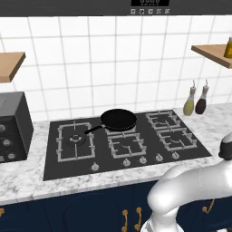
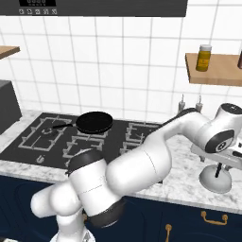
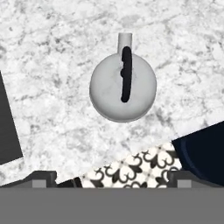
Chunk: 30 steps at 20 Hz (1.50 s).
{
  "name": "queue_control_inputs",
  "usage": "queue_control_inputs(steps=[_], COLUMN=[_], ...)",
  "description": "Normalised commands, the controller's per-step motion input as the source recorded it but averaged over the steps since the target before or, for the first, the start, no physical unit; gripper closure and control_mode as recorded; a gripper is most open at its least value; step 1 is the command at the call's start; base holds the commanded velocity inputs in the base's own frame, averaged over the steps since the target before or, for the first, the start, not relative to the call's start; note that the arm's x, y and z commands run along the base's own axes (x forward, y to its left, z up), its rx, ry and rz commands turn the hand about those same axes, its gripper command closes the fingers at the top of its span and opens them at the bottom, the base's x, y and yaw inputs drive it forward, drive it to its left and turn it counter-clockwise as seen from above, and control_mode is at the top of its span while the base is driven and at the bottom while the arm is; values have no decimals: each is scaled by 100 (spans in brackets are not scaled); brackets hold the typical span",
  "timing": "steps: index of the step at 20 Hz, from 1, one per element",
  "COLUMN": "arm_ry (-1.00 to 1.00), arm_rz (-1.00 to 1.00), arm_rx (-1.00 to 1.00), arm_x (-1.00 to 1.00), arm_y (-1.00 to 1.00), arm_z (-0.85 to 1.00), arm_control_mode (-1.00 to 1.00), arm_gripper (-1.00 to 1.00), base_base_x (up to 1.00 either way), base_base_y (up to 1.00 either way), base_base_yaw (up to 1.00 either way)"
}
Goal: Pick the kettle from the counter and place it on a stove burner. Then turn the burner on.
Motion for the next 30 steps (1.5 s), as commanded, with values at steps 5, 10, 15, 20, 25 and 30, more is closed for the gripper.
queue_control_inputs(steps=[5,10,15,20,25,30], arm_ry=[0,0,0,0,0,-4], arm_rz=[0,0,0,0,0,-1], arm_rx=[-1,0,-7,-9,-7,0], arm_x=[24,31,32,25,20,7], arm_y=[0,0,-10,-12,-17,1], arm_z=[-48,-30,-31,-42,-37,-3], arm_control_mode=[-100,-100,-100,-100,-100,-100], arm_gripper=[-100,-100,-100,-100,-100,100], base_base_x=[0,0,0,0,0,0], base_base_y=[0,0,0,0,0,0], base_base_yaw=[0,0,0,0,0,0])
